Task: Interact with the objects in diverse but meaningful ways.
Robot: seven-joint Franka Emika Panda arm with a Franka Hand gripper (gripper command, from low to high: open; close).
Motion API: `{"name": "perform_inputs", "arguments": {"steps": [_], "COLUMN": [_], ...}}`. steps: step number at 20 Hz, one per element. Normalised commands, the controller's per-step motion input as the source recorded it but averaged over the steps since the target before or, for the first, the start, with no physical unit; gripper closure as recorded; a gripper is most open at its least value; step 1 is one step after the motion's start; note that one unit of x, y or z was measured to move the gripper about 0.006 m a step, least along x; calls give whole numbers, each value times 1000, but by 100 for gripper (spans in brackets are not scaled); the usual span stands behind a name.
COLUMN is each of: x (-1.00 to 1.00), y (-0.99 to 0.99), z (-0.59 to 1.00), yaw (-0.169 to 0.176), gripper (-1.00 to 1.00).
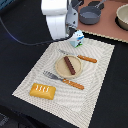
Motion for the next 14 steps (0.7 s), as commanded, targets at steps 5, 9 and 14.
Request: {"name": "perform_inputs", "arguments": {"steps": [5,9,14], "x": [-531,-679,-698], "y": [267,238,385], "z": [-209,-157,-131], "yaw": [37,44,68], "gripper": [100,100,100]}}
